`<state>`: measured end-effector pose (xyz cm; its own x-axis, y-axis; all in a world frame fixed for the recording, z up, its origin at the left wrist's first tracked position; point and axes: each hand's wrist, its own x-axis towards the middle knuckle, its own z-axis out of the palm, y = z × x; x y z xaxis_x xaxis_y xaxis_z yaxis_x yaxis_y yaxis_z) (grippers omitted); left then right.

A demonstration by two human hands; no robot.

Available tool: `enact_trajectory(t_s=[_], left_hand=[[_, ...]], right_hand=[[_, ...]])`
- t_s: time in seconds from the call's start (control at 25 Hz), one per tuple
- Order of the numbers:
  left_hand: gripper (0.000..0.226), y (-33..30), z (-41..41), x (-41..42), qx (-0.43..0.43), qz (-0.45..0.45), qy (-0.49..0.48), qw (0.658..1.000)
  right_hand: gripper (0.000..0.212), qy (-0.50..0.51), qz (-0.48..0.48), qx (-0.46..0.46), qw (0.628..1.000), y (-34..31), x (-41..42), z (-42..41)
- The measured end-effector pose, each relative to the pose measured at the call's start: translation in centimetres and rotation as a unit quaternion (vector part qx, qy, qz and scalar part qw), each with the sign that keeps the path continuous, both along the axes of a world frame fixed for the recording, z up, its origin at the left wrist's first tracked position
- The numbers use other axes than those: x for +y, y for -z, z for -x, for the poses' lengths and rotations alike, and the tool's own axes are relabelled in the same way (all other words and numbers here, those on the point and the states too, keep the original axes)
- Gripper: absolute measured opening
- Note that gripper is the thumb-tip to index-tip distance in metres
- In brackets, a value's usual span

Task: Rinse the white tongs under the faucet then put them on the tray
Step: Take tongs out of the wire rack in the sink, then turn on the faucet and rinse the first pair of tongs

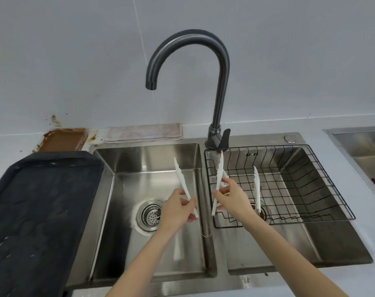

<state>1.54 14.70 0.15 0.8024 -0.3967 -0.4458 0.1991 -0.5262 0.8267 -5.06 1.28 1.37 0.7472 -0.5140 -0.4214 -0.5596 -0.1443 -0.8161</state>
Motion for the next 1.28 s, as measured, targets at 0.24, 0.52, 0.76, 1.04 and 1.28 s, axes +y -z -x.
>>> enact_trajectory(t_s=[0.24, 0.52, 0.76, 1.04, 1.28], left_hand=[[0.053, -0.3, -2.5, 3.4, 0.036, 0.020, -0.013, 0.999], [0.050, -0.1, -5.0, 4.9, 0.026, 0.028, -0.026, 0.999], [0.055, -0.4, -6.7, 4.0, 0.050, 0.059, -0.055, 0.995], [0.059, 0.0, -7.2, 3.5, 0.061, 0.070, -0.071, 0.993], [0.062, 0.1, -7.0, 3.9, 0.056, 0.067, -0.069, 0.994]], right_hand=[[0.056, -0.018, -0.016, -0.009, 1.000, 0.4, 3.3, -2.8], [0.050, 0.088, 0.033, -0.038, 0.995, -1.3, 0.3, -5.5], [0.062, 0.136, 0.167, -0.057, 0.975, -2.7, -5.9, -10.1], [0.027, 0.147, 0.202, -0.064, 0.966, -1.6, -6.5, -11.6], [0.023, 0.163, 0.180, -0.080, 0.967, -0.9, -6.3, -11.2]])
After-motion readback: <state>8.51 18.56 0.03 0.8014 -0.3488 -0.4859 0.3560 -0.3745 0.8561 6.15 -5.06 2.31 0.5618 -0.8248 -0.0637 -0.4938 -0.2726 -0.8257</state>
